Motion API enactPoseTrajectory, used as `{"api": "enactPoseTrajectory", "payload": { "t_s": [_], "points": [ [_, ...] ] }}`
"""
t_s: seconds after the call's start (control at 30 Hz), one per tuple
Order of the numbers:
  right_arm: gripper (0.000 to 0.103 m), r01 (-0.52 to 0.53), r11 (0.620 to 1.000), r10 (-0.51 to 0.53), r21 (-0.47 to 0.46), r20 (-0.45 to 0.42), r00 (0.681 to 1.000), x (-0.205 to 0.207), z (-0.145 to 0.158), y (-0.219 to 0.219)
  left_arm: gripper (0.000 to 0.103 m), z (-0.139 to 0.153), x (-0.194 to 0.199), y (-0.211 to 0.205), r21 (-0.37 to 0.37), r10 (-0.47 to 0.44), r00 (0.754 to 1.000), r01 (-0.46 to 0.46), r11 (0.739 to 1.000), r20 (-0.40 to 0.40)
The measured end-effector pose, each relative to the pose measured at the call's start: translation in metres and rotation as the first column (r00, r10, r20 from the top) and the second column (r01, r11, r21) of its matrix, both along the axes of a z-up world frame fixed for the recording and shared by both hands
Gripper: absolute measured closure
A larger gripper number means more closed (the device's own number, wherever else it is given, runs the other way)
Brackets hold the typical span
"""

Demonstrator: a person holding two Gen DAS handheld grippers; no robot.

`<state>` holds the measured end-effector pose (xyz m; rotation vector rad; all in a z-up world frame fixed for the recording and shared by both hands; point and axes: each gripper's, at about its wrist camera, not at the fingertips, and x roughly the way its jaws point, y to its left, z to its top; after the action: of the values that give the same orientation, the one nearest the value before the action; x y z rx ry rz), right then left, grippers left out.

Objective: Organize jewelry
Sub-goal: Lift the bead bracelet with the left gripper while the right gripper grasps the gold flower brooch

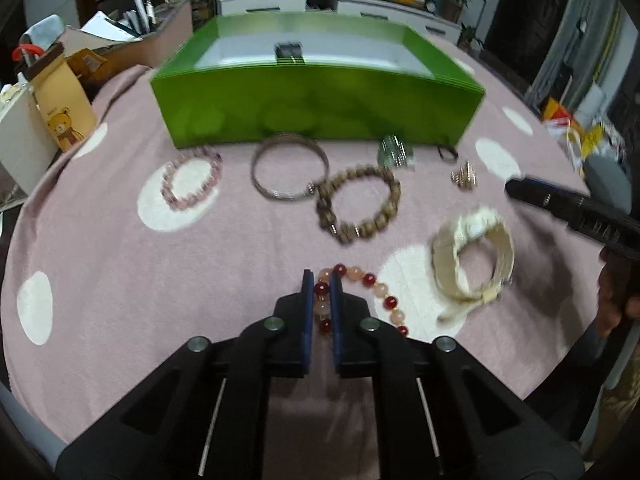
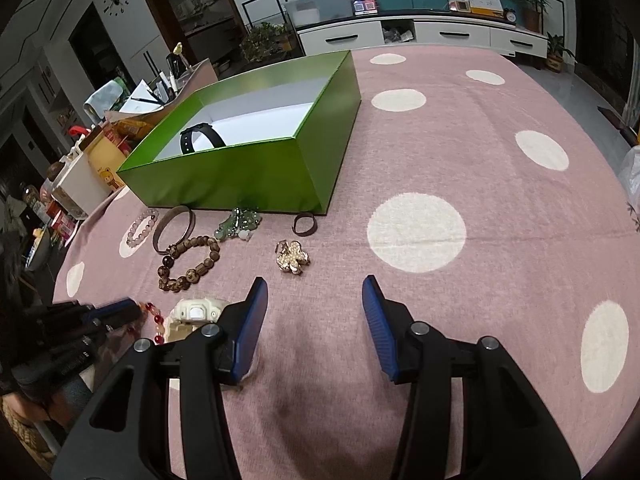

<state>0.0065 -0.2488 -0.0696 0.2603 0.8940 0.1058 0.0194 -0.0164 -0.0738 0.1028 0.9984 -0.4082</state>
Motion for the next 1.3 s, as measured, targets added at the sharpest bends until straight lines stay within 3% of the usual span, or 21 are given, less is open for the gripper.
{"api": "enactPoseTrajectory", "payload": {
  "t_s": [0.33,0.6,0.8,0.9,1.3],
  "points": [
    [0.056,-0.044,0.998,0.043,-0.042,-0.023,0.999,0.028,-0.010,0.013,0.096,0.038,0.020,0.013,-0.062,0.051,0.996,-0.047,0.997,0.075],
    [0.067,-0.064,0.995,0.062,-0.070,-0.036,0.997,0.040,-0.018,0.020,0.096,0.038,0.029,0.014,-0.067,0.058,0.995,-0.053,0.996,0.077],
    [0.081,-0.071,0.990,0.068,-0.125,-0.026,0.997,0.043,-0.019,0.027,0.096,0.038,0.029,0.015,-0.071,0.058,0.995,-0.052,0.996,0.078],
    [0.081,-0.063,0.986,0.061,-0.154,-0.018,0.998,0.041,-0.018,0.030,0.096,0.039,0.029,0.015,-0.072,0.058,0.995,-0.053,0.996,0.079],
    [0.082,-0.028,0.993,0.037,-0.113,0.082,0.996,0.015,0.017,0.024,0.096,0.058,0.021,0.015,-0.068,0.062,0.991,-0.054,0.996,0.122]
  ]
}}
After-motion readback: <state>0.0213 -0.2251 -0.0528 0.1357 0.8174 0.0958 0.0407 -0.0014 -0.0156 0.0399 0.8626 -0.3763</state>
